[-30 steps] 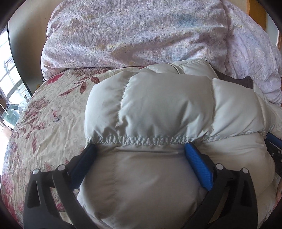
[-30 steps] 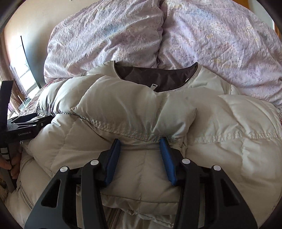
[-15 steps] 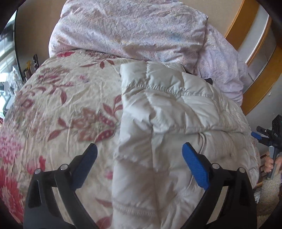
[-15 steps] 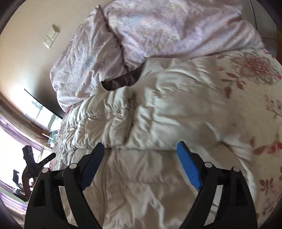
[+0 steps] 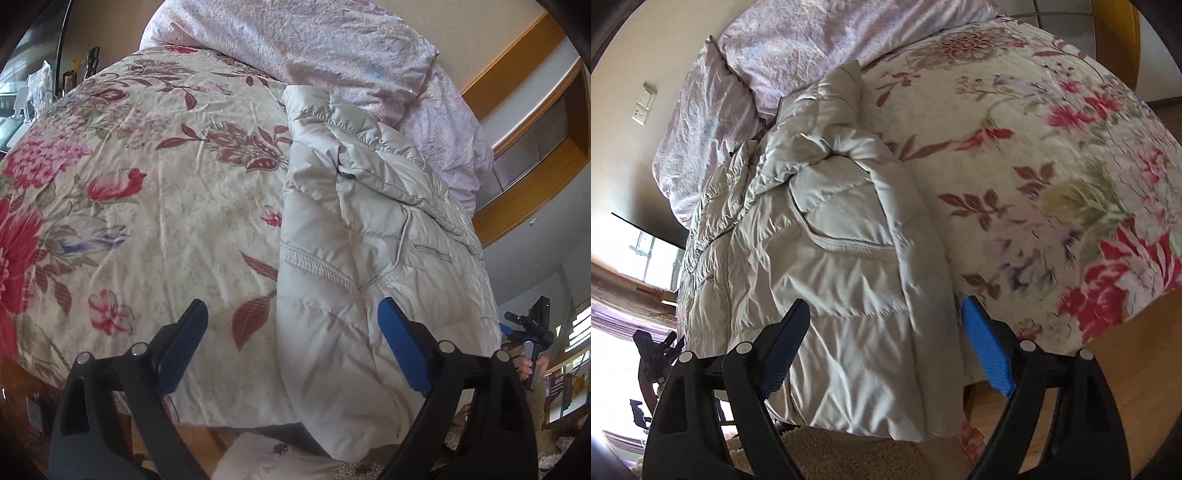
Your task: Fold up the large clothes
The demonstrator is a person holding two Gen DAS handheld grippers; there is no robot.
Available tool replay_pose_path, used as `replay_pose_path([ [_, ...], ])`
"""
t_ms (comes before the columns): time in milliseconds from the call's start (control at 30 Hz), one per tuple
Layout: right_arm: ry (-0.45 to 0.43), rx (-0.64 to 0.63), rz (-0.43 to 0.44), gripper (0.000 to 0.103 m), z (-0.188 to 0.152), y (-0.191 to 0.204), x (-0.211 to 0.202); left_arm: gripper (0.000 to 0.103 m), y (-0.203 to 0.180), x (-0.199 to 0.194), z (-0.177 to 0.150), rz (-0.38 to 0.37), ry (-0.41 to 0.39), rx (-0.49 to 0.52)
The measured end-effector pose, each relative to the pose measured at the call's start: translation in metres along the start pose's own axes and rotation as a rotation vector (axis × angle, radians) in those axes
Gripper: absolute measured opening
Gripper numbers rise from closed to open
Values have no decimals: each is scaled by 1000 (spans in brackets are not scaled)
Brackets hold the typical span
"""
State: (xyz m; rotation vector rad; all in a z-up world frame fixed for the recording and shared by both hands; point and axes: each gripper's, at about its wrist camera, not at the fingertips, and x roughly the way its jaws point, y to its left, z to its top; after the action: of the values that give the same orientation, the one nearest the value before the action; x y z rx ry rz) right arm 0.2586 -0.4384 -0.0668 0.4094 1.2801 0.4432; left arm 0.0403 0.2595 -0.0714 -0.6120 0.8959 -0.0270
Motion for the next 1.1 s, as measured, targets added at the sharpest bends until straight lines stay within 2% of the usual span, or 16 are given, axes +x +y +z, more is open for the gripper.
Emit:
replay_pose_path([
  [267,62,53,120,85,-21,-21,6,85,-7,-3,-27,-79,28,-8],
  [433,85,60,274,85,-31,-23,11,81,-17,-9,-47,-86,37,26],
  [600,82,54,320,84,-37,-21,11,78,-18,-14,-62,-136,39,-5],
  [700,88,40,333,83,-43,-18,10,70,-17,-14,-69,-169,49,-47],
  [800,103,32,347,80,-47,-18,11,56,-14,-4,-75,-206,101,-110],
  [1000,99,32,368,77,-49,-13,16,51,-5,3,-77,-259,112,-211],
  [1067,96,31,366,68,-50,-13,17,42,-4,2,-78,-258,109,-226],
  [1100,95,28,362,64,-51,-12,17,32,-5,0,-78,-266,100,-230],
])
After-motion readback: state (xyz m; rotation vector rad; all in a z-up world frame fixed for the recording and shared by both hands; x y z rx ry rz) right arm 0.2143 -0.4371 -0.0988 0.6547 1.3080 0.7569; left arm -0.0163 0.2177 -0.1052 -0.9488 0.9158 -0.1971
